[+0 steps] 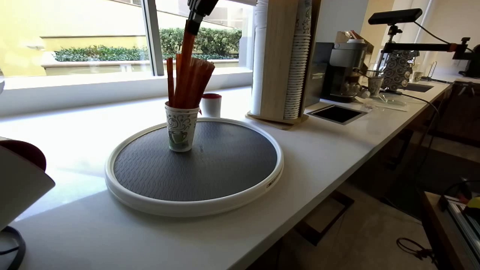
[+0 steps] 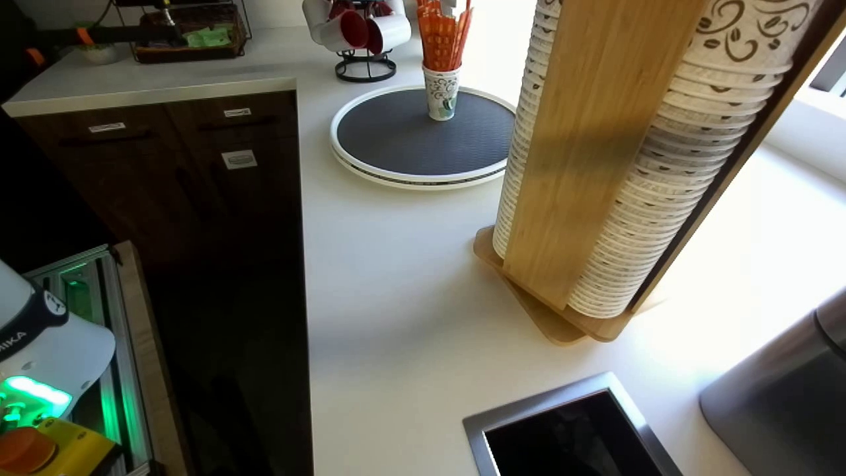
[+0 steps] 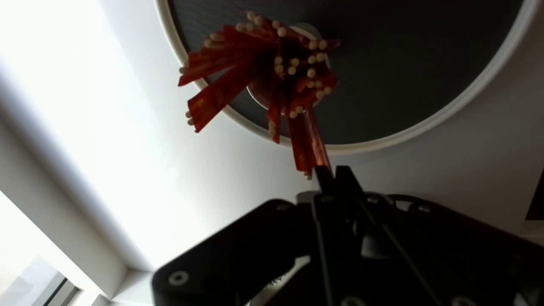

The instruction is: Take one packet of chopsticks out of the cup and place it next to the cup

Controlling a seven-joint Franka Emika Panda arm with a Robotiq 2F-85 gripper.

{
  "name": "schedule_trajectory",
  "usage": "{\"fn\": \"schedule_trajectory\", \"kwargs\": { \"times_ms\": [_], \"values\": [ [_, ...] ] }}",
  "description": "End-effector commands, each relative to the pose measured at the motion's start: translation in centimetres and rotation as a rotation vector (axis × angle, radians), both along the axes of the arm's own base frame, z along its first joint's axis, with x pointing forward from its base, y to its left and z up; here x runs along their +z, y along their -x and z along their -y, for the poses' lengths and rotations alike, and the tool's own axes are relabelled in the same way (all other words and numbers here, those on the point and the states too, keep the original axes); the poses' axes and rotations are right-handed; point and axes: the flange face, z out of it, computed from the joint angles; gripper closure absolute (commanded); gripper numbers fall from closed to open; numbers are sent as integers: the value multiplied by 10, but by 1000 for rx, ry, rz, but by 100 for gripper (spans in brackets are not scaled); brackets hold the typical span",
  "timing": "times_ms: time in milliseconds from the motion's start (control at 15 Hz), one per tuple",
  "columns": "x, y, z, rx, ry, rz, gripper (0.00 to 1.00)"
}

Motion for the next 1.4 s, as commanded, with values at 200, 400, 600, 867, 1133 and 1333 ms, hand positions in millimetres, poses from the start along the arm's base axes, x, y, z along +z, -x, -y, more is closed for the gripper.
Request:
{"fn": "schedule_trajectory", "kwargs": {
  "times_ms": [200, 400, 600, 867, 1133, 1333],
  "values": [
    [12, 5, -5, -18, 30, -7, 98],
    [12, 4, -5, -21, 31, -7, 98],
    [9, 3, -5, -23, 22, -8, 98],
    [6, -1, -8, -20, 1, 2, 98],
    [3, -5, -7, -30, -21, 13, 98],
    [2, -7, -5, -39, -32, 17, 98]
  ]
}}
